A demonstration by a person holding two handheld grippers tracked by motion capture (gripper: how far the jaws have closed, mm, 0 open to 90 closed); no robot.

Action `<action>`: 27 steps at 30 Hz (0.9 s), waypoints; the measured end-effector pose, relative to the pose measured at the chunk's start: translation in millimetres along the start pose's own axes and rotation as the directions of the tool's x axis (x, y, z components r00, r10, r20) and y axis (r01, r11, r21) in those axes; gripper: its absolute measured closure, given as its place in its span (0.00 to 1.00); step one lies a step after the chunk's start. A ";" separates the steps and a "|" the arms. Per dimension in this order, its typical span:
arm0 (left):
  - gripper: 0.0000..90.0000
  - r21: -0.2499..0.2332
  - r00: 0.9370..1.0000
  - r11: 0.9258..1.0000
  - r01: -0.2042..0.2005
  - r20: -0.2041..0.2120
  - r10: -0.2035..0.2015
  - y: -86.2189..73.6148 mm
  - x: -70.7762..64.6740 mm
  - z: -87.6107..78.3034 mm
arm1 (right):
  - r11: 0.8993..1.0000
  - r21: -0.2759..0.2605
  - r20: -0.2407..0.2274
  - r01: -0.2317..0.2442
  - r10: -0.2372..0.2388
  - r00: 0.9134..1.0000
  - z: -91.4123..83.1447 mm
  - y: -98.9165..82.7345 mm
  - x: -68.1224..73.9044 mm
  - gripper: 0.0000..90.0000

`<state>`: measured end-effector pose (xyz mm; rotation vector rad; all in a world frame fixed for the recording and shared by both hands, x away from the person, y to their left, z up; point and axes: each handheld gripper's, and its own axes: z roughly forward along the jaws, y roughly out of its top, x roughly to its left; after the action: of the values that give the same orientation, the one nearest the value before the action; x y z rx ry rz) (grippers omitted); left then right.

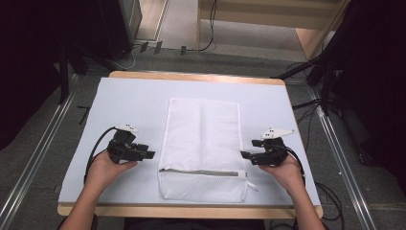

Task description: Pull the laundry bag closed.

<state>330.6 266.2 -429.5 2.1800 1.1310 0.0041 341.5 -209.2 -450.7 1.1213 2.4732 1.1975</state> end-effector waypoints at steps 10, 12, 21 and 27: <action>0.48 -0.009 1.000 1.000 0.008 0.006 -0.008 -0.1 1.8 1.9 | 1.000 -0.003 -0.022 -0.028 0.028 0.999 -1.4 4.2 2.2 0.49; 0.47 -0.018 1.000 1.000 0.005 0.012 -0.005 0.1 1.2 1.8 | 1.000 0.005 -0.021 -0.018 0.018 1.000 0.0 4.9 5.7 0.49; 0.46 -0.017 1.000 1.000 0.009 0.014 -0.008 -0.1 1.6 2.0 | 1.000 0.012 -0.015 0.013 -0.013 1.000 1.8 5.4 10.1 0.49; 0.46 -0.017 1.000 1.000 0.007 0.013 -0.006 0.0 1.0 1.9 | 1.000 0.018 -0.021 0.010 -0.010 1.000 2.3 4.8 10.7 0.49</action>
<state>331.8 265.8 -431.4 2.1580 1.1269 -0.0028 337.8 -198.5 -447.0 1.1054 2.5070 1.1921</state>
